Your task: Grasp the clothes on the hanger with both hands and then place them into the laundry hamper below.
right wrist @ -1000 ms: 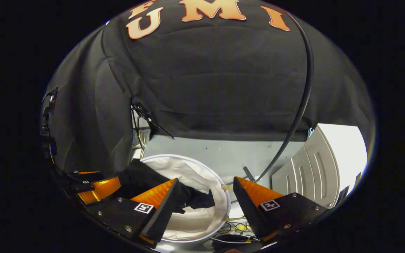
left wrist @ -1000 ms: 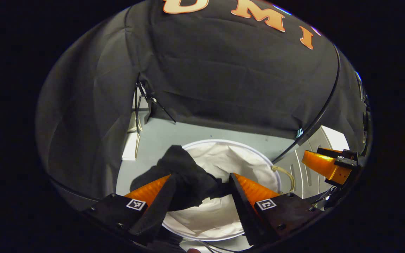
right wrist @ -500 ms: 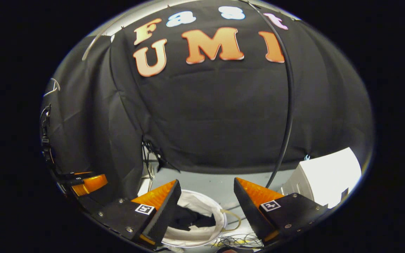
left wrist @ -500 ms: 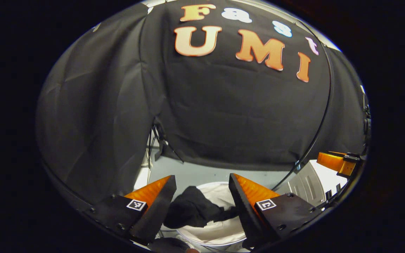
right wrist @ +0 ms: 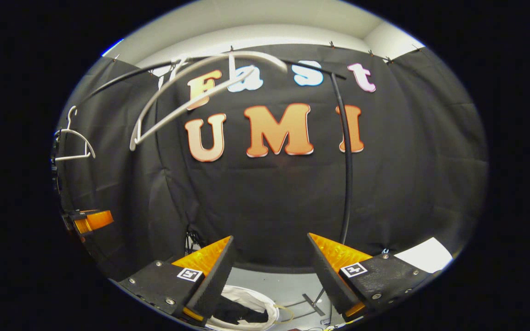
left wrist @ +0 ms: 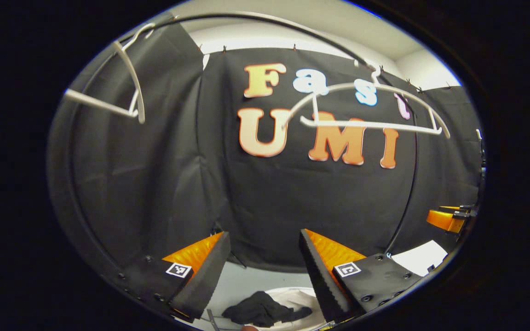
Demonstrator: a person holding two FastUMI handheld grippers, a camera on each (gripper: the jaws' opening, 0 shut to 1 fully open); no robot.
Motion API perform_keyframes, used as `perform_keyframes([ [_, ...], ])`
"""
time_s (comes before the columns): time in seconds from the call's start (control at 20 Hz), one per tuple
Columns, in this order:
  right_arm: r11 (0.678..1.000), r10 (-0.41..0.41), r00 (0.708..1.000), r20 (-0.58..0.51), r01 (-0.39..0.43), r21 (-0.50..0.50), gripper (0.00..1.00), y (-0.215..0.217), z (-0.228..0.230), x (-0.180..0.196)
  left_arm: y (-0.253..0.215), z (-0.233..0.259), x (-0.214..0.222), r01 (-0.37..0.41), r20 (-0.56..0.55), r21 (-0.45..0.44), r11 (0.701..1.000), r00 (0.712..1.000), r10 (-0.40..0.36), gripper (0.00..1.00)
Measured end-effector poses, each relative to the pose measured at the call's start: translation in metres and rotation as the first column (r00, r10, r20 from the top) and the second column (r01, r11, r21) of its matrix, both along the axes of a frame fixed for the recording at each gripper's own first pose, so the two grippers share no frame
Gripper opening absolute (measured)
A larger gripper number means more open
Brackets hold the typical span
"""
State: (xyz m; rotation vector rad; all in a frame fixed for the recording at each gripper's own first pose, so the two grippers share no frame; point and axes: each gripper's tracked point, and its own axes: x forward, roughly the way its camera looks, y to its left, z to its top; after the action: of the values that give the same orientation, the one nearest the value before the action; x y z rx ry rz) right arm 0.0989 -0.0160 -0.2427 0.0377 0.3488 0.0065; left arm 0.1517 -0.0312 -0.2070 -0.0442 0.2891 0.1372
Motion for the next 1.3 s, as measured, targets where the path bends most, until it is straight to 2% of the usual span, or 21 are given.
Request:
perform_keyframes([
  [0.05, 1.0, 0.0, 1.0, 0.017, 0.0, -0.007, 0.93, -0.001, 0.014, 0.0, 0.001, 0.021, 0.001, -0.01, 0.032, 0.015, 1.0, 0.999, 0.009, 0.97],
  [0.15, 0.999, -0.01, 0.998, 0.054, 0.012, -0.04, 0.97, -0.01, 0.039, 0.002, -0.004, 0.053, 0.0, -0.009, 0.076, 0.018, 1.0, 0.997, 0.007, 0.94],
  [0.25, 0.997, -0.005, 0.996, 0.09, 0.012, -0.071, 0.93, -0.013, 0.067, -0.001, -0.005, 0.089, 0.002, -0.002, 0.116, 0.007, 1.0, 0.993, 0.001, 0.95],
  [0.35, 0.996, -0.009, 0.991, 0.131, 0.021, -0.088, 0.93, -0.014, 0.096, -0.004, 0.001, 0.115, 0.004, -0.011, 0.15, 0.042, 0.999, 0.989, 0.005, 0.96],
  [0.4, 0.996, -0.016, 0.989, 0.15, 0.029, -0.086, 0.96, -0.017, 0.11, -0.005, 0.007, 0.123, 0.005, -0.021, 0.165, 0.066, 0.998, 0.986, 0.01, 0.96],
  [0.45, 0.996, -0.022, 0.986, 0.164, 0.035, -0.076, 0.93, -0.019, 0.123, -0.004, 0.008, 0.133, 0.005, -0.028, 0.178, 0.081, 0.996, 0.984, 0.013, 0.96],
  [0.5, 0.997, -0.023, 0.984, 0.177, 0.036, -0.067, 0.96, -0.02, 0.135, -0.004, 0.007, 0.139, 0.003, -0.027, 0.186, 0.084, 0.996, 0.983, 0.011, 0.95],
  [0.6, 0.997, -0.028, 0.978, 0.209, 0.042, -0.063, 0.93, -0.023, 0.155, -0.007, 0.004, 0.151, 0.001, -0.028, 0.188, 0.084, 0.996, 0.982, 0.012, 0.93],
  [0.65, 0.997, -0.026, 0.975, 0.222, 0.042, -0.066, 0.97, -0.025, 0.163, -0.009, 0.006, 0.159, 0.001, -0.035, 0.194, 0.096, 0.995, 0.981, 0.016, 0.93],
  [0.75, 0.997, -0.018, 0.972, 0.236, 0.037, -0.074, 0.93, -0.025, 0.171, -0.014, 0.015, 0.17, 0.0, -0.055, 0.209, 0.112, 0.992, 0.977, 0.031, 0.93],
  [0.8, 0.996, -0.014, 0.972, 0.236, 0.034, -0.079, 1.0, -0.026, 0.173, -0.015, 0.014, 0.17, -0.002, -0.061, 0.212, 0.108, 0.992, 0.977, 0.037, 0.93],
  [1.3, 0.996, -0.024, 0.976, 0.216, 0.042, -0.081, 1.0, -0.046, 0.17, -0.024, 0.009, 0.182, -0.009, -0.065, 0.24, 0.107, 0.992, 0.97, 0.037, 0.93],
])
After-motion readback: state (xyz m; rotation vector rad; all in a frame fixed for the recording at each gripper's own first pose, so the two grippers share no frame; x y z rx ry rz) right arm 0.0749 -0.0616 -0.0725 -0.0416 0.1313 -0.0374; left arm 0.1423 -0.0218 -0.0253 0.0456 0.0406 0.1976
